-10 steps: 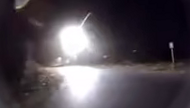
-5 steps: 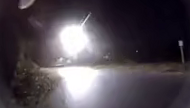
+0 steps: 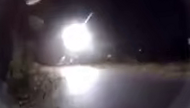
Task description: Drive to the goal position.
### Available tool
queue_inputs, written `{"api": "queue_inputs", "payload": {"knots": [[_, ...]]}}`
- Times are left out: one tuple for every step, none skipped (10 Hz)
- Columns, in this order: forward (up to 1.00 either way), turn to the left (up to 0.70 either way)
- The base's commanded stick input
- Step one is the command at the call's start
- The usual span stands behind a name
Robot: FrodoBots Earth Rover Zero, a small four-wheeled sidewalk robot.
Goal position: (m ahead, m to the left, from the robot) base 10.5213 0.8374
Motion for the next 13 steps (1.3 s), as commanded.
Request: {"api": "queue_inputs", "payload": {"knots": [[1.0, 0.12], [1.0, 0.12], [1.0, 0.12], [1.0, 0.12], [1.0, 0.12], [1.0, 0.12], [1.0, 0.12], [1.0, 0.11], [1.0, 0.1], [1.0, 0.1], [1.0, 0.1], [1.0, 0.1], [1.0, 0.1]]}}
